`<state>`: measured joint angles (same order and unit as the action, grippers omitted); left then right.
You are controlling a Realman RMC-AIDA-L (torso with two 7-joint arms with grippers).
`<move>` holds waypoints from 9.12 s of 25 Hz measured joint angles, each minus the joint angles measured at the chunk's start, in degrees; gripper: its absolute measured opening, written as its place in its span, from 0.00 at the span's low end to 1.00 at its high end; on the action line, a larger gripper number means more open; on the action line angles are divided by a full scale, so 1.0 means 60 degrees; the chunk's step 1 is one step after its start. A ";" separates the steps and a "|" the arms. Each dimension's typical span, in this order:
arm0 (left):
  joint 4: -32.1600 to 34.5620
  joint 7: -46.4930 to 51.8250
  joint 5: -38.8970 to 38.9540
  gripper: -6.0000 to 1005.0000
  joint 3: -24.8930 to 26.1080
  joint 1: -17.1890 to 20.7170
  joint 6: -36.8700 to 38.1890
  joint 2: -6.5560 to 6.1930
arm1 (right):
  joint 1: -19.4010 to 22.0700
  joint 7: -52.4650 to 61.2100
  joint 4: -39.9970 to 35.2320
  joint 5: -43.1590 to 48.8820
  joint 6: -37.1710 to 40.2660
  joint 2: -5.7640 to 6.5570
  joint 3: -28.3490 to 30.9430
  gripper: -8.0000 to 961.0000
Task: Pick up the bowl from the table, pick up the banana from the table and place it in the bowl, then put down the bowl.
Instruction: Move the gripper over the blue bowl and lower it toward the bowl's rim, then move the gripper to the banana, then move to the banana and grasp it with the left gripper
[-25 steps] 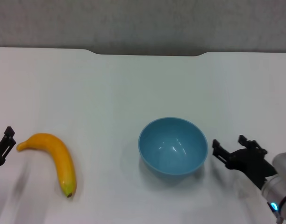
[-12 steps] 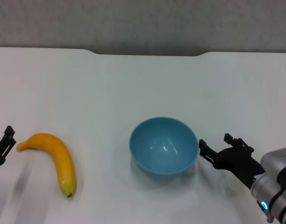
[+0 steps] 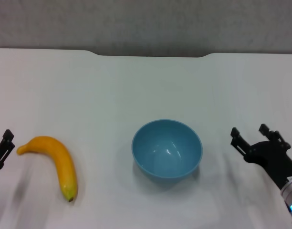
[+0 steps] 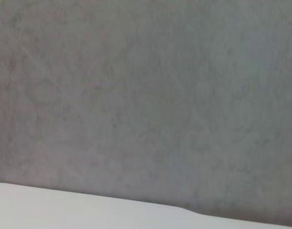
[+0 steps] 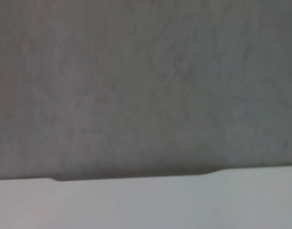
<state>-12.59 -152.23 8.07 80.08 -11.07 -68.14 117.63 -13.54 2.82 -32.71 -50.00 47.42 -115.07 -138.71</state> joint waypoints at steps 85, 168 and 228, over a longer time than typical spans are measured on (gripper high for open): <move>-0.6717 0.1699 -0.2619 0.84 -0.0399 0.1837 0.5573 -0.0151 | -0.1422 0.0155 -0.5367 0.3870 -1.2722 -0.0017 0.4351 0.83; -1.3911 0.1444 -0.1897 0.86 -0.2272 0.2020 1.7712 -0.0170 | -0.0835 0.0663 -0.6041 0.5197 -1.2001 0.0020 0.4876 0.05; -0.9266 0.2902 -0.1854 0.86 -0.1707 -0.0529 1.6551 -0.0092 | 0.0051 0.0864 -0.7705 0.6328 -1.1724 -0.0016 0.4031 0.05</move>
<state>-68.18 -134.82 -3.06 69.84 -14.25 31.16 117.08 -13.24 8.00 -78.94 -12.03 -22.93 -115.17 -114.53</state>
